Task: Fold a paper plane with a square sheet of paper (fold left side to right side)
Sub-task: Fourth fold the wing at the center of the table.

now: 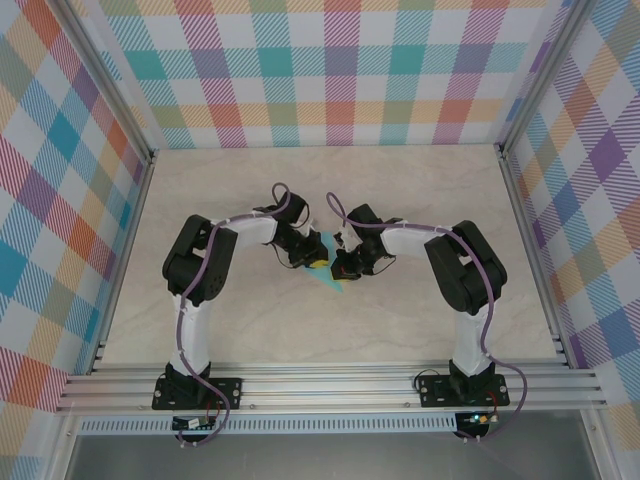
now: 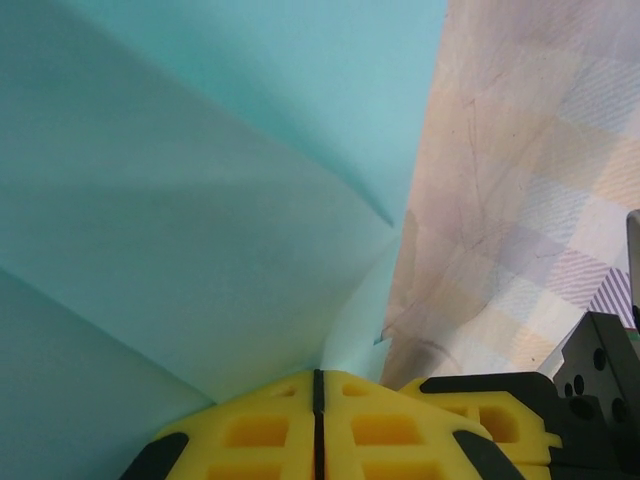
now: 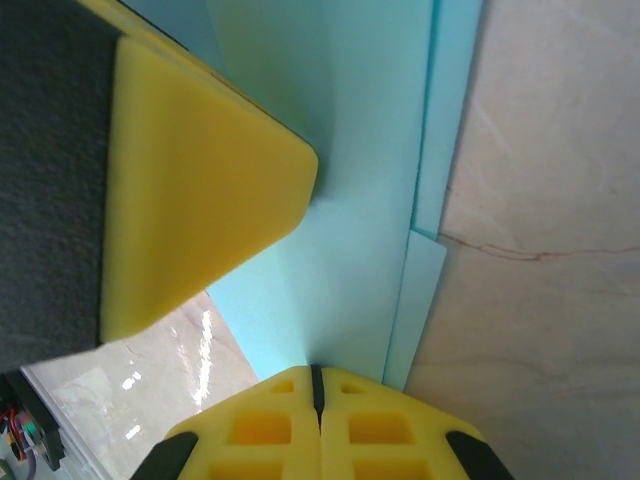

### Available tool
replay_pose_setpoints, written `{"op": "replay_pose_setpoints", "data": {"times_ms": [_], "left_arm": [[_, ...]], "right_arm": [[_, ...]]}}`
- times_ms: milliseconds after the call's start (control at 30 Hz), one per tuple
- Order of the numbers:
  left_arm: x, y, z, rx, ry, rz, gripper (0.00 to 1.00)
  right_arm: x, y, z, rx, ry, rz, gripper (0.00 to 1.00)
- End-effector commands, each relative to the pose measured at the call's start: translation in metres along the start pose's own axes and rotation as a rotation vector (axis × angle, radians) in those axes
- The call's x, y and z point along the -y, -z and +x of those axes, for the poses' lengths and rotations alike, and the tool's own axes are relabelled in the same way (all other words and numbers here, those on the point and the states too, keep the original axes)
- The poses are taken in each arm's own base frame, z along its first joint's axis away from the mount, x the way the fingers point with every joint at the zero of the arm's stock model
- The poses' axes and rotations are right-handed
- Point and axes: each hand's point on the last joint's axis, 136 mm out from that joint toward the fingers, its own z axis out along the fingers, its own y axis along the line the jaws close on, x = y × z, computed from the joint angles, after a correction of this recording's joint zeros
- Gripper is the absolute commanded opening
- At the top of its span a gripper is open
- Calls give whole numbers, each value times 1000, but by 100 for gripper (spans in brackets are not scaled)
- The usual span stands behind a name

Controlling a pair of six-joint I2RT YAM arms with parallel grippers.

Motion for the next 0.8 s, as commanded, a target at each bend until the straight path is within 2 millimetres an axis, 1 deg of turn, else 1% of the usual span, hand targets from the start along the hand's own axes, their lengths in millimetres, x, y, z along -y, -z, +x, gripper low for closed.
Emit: {"op": "replay_pose_setpoints", "data": {"times_ms": [0, 200, 400, 567, 633, 767], "left_arm": [[-36, 16, -37, 80, 32, -79, 8], [-38, 31, -69, 108, 34, -50, 8], [-51, 47, -97, 148, 59, -52, 8], [-61, 57, -111, 161, 74, -53, 8], [-58, 64, -115, 172, 70, -42, 8], [-37, 91, -114, 223, 24, -26, 9]], "right_arm": [[55, -17, 55, -174, -92, 206, 2], [56, -16, 58, -177, -94, 209, 2], [56, -16, 59, -179, -96, 206, 2], [54, -15, 58, -175, -93, 201, 2], [53, -15, 58, -174, -90, 197, 3], [52, -14, 55, -168, -88, 196, 2]]}}
